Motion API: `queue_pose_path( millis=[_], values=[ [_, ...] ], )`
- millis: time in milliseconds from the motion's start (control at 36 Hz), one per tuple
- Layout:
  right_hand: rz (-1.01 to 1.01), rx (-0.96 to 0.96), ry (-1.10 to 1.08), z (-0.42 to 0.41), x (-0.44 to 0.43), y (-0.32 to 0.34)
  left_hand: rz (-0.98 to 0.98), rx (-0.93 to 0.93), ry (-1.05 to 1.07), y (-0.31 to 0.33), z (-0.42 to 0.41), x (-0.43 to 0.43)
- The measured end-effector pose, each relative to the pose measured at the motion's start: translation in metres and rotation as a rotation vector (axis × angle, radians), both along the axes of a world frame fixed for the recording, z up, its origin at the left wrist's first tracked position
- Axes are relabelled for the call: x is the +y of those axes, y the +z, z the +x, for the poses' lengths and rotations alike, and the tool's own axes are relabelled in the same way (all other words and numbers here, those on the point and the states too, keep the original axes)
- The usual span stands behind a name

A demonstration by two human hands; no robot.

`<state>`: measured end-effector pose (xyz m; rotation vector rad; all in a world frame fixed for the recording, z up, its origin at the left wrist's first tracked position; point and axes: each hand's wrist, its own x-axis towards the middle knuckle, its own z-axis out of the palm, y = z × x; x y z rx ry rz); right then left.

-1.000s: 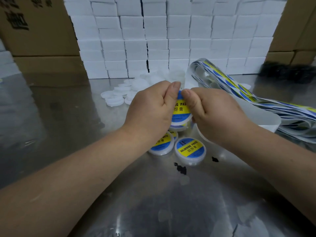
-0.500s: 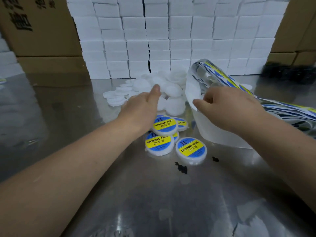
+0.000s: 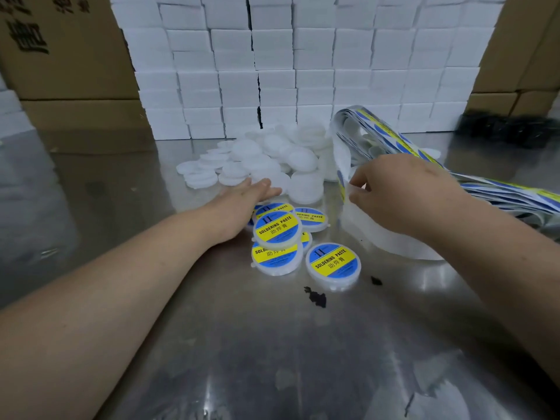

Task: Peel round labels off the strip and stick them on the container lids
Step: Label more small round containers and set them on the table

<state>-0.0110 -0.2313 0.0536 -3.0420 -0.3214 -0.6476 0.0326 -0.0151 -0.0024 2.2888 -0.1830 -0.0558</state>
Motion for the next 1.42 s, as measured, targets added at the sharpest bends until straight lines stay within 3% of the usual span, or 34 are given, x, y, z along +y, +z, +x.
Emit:
queue_pose_path(
  millis=[111, 222, 361, 556, 667, 861, 1111, 1250, 1334, 1417],
  values=[
    [0.069, -0.063, 0.067, -0.002, 0.001, 0.003, 0.053, -0.126, 0.084, 0.000, 0.000, 0.002],
    [0.291, -0.109, 0.191, -0.004, 0.002, 0.006, 0.174, -0.307, 0.120, 0.003, -0.003, 0.002],
    [0.554, 0.109, 0.292, -0.006, 0.004, 0.006, 0.107, -0.206, 0.142, 0.005, -0.002, 0.000],
    [0.278, 0.301, 0.195, -0.001, 0.001, 0.001, 0.060, -0.215, 0.213, 0.004, 0.001, 0.003],
    [0.369, 0.337, 0.193, 0.003, -0.001, 0.000, 0.045, -0.190, 0.249, 0.001, 0.007, 0.005],
    [0.679, 0.222, 0.293, 0.005, -0.001, -0.002, -0.047, -0.209, 0.317, 0.000, 0.010, 0.006],
    [0.557, 0.007, 0.320, 0.007, 0.001, -0.007, -0.209, -0.220, 0.270, 0.008, 0.002, 0.000],
    [0.483, -0.024, 0.267, 0.006, 0.004, -0.009, 0.060, -0.122, 0.031, 0.010, -0.006, -0.008],
    [0.473, -0.012, 0.249, 0.005, 0.004, -0.009, 0.180, -0.129, 0.048, 0.010, -0.005, -0.008],
    [0.444, 0.001, 0.217, 0.004, 0.005, -0.009, 0.131, -0.127, 0.130, 0.011, -0.005, -0.010]
  ],
)
